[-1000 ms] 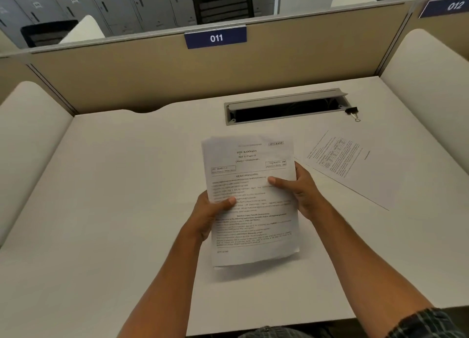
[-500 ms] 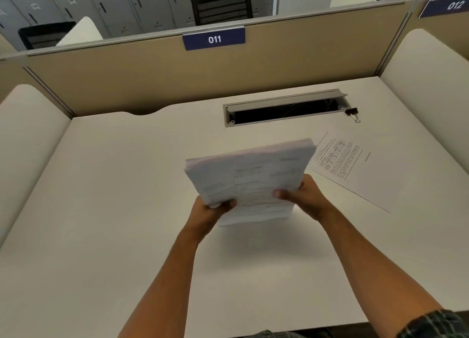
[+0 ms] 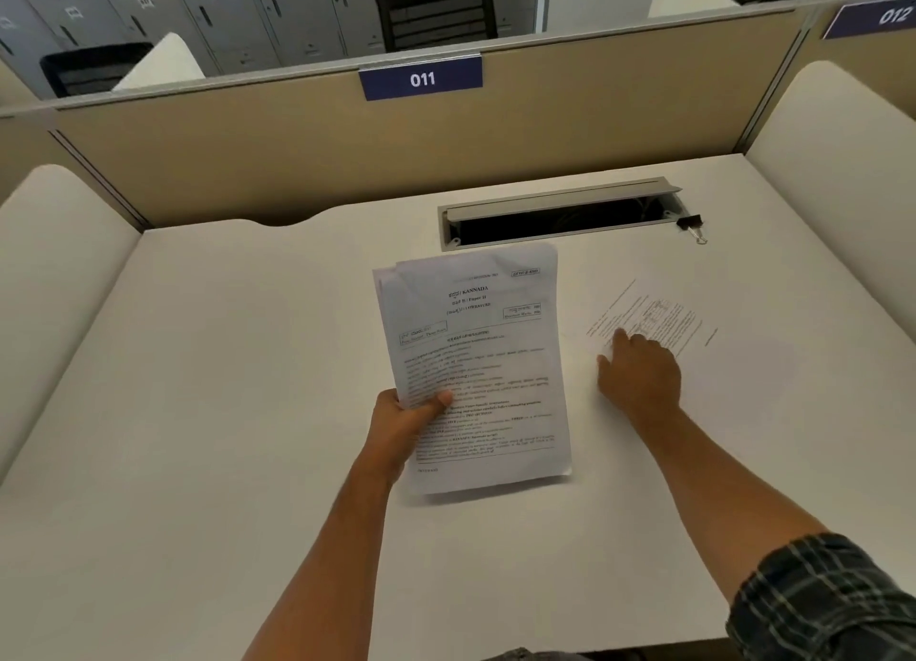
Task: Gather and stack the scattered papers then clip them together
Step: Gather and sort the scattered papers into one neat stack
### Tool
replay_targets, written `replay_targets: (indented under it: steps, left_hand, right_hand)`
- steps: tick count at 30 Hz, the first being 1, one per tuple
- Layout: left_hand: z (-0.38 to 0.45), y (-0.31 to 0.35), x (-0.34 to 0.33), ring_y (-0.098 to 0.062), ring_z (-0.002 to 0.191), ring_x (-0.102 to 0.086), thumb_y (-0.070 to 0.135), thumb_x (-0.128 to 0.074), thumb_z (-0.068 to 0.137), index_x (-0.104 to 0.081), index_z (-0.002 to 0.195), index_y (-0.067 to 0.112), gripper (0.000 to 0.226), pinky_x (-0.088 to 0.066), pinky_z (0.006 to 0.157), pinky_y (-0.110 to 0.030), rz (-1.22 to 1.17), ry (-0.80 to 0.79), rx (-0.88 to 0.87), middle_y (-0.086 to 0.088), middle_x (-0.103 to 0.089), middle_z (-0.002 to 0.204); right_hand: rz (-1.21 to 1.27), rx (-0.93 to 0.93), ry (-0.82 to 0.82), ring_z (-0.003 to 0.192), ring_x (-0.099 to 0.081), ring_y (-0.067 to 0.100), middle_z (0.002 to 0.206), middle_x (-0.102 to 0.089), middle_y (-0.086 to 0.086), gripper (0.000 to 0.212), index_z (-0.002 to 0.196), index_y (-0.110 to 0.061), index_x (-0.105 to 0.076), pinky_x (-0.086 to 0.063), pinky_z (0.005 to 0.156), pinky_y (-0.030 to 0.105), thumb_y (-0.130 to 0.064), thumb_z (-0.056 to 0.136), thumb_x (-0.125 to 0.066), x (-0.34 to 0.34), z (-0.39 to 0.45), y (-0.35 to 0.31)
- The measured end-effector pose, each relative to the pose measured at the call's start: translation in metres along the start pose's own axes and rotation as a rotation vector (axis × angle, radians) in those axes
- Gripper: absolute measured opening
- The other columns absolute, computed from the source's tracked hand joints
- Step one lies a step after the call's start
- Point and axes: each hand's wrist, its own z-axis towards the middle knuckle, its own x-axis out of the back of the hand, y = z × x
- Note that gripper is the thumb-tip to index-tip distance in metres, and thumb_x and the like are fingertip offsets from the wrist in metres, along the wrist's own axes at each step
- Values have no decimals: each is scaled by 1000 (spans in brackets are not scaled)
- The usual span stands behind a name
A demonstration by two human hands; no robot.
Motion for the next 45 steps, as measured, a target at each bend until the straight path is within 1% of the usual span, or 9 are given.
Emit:
replay_targets:
  steps: [6,19,26,29,32,35,38,41,45]
  left_hand:
    - [5,2,4,-24,90,-79,27,-89,73,-74,107,12,40,-65,69,-35,-22,1,-20,-2,-81,102]
    - [0,1,15,-26,89,-80,20,-86,80,-74,109,11,32,-65,67,-35,-65,45,-14,-5,-81,102]
    - [2,3,12,-26,86,-80,19,-86,79,-73,107,9,32,-64,64,-33,-102,88,-4,-4,-82,99]
    - [5,4,12,-26,85,-80,17,-85,82,-73,106,11,28,-64,63,-33,-95,110,1,-2,-82,97]
    - [7,6,13,-25,85,-80,17,-85,82,-74,106,12,27,-64,63,-33,-95,111,2,-2,-82,98]
    - [8,6,15,-24,86,-80,17,-85,83,-75,107,13,27,-64,64,-35,-107,104,-7,-2,-82,100]
    - [7,6,15,-24,85,-80,17,-84,83,-75,106,13,25,-63,62,-34,-104,79,-4,-3,-82,99]
    - [4,9,10,-21,71,-79,10,-84,75,-73,99,7,27,-60,55,-30,-61,66,29,-1,-81,81]
    - [-3,12,3,-19,63,-76,23,-79,64,-74,98,-1,42,-57,51,-28,-8,-34,38,-6,-79,76]
  right_hand:
    - [-237,140,-119,106,-69,27,123,-70,12,53,149,1,-44,-56,86,35,-6,96,-51,17,0,-14]
    - [-94,27,-44,115,-59,34,133,-56,22,64,155,6,-26,-52,93,38,-5,97,-50,9,-16,-5]
    - [321,-102,269,81,-63,44,90,-68,30,65,140,2,-53,-53,70,43,-2,79,-76,87,-24,-15]
    - [519,-170,397,87,-63,35,100,-69,19,69,145,-13,-49,-54,81,43,-21,83,-79,141,-31,-19]
    - [847,-126,441,79,-60,18,95,-69,4,64,144,-19,-47,-48,73,24,-20,86,-75,190,-39,-18]
    - [1220,56,253,75,-64,3,82,-70,-4,58,139,-25,-53,-47,64,8,-19,83,-67,230,-50,-13]
    - [1602,191,24,77,-67,11,83,-71,9,58,131,-22,-63,-53,62,20,-10,74,-64,243,-51,-15]
    - [1742,42,-176,89,-70,24,98,-73,12,59,126,-17,-67,-58,68,29,-6,68,-65,225,-42,-32]
    - [1576,-214,-328,113,-64,30,127,-66,11,46,127,-16,-66,-56,89,37,-5,83,-67,176,-31,-55]
